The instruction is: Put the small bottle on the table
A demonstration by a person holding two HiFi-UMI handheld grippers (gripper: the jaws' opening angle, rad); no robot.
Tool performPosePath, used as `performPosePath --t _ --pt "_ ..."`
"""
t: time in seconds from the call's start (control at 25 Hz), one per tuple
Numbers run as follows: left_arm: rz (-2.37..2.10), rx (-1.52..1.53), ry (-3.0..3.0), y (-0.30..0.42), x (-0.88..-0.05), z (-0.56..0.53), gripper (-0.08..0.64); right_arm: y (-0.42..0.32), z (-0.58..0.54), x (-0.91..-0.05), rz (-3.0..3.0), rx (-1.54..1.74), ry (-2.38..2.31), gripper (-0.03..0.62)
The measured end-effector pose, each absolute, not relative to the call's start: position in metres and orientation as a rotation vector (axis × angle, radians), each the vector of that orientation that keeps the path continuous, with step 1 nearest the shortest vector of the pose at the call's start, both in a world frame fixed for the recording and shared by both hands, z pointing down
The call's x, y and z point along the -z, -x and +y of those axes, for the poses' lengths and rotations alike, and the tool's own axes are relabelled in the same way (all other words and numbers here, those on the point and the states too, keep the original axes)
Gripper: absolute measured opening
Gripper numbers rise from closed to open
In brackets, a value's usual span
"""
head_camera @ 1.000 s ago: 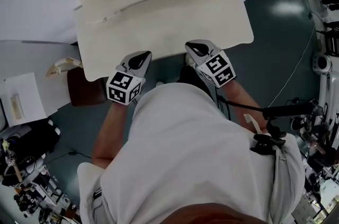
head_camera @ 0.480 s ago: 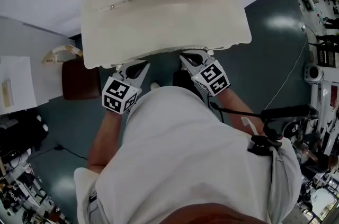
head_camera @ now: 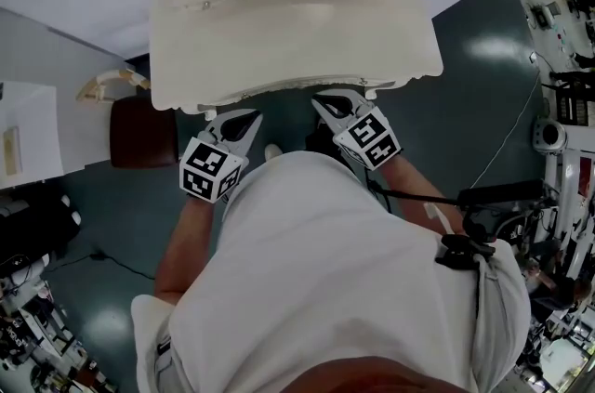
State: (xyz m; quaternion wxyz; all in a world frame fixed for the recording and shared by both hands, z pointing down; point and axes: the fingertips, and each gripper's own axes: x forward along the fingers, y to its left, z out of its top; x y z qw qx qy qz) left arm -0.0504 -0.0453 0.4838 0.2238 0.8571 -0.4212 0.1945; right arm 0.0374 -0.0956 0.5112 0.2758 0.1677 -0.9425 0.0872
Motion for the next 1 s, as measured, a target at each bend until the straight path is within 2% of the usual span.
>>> performPosePath --t 1.0 --pt "-1.124 -0.580 -2.401 0.038 -0.485 -0.061 0.002 -0.038 -0.103 -0.511 -2.550 -0.244 -0.491 0.000"
